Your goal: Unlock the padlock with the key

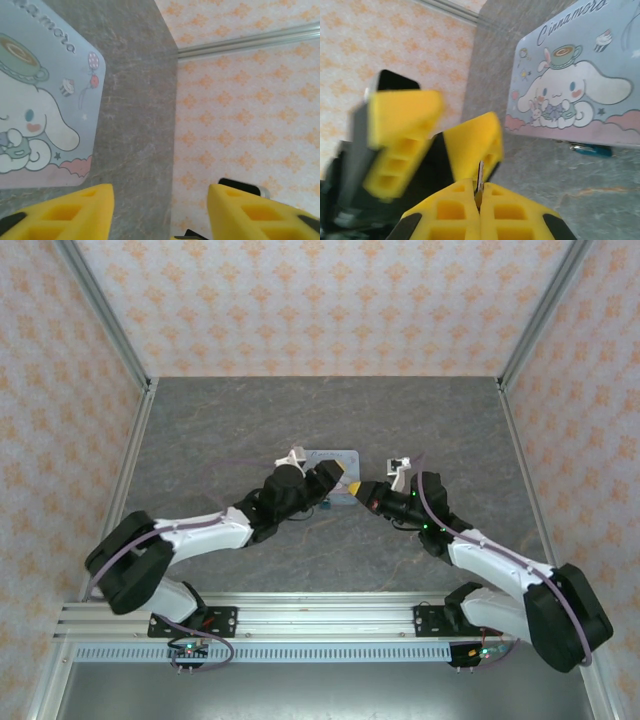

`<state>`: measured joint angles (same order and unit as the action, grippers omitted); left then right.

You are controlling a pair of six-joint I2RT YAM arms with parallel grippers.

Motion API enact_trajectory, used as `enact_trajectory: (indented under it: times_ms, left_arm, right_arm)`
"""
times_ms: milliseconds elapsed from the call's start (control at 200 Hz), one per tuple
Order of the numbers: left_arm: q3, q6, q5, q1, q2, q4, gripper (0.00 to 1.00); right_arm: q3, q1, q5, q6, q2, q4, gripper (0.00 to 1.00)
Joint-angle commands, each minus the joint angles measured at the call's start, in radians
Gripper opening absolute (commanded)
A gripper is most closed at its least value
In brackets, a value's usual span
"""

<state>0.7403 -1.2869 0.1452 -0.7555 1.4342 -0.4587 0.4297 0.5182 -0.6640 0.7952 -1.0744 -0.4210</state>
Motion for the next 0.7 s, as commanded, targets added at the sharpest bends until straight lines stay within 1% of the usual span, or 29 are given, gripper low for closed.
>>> enact_trajectory:
  times_ms: [0,115,170,325,395,450,566,696]
  left_arm:
    - [0.109,0.050,-0.012,0.029,-0.108,0.369,0.57]
    - [0.194,0.041,0.065,0.059,-0.114,0.566,0.55]
    - [0.220,0.029,0.106,0.064,-0.097,0.614,0.54]
    - [0.288,-0.003,0.227,0.065,-0.030,0.665,0.46]
    - [0.306,-0.015,0.250,0.064,-0.009,0.684,0.42]
    - [0.315,-0.023,0.257,0.064,-0.001,0.698,0.42]
    - [0.319,-0.047,0.270,0.064,0.014,0.700,0.41]
    - [0.320,-0.064,0.282,0.061,0.029,0.690,0.40]
  right_arm:
    - [0.060,0.006,0.064,-0.205,0.045,0.226,0.00]
    - [0.083,0.032,0.127,-0.290,0.049,0.287,0.00]
    - [0.096,0.063,0.171,-0.335,0.048,0.310,0.00]
    - [0.151,0.169,0.321,-0.475,0.041,0.377,0.00]
    - [0.158,0.202,0.366,-0.523,0.045,0.381,0.00]
    - [0.161,0.223,0.399,-0.554,0.051,0.381,0.00]
    - [0.158,0.250,0.439,-0.594,0.060,0.363,0.00]
    - [0.170,0.252,0.439,-0.603,0.050,0.358,0.00]
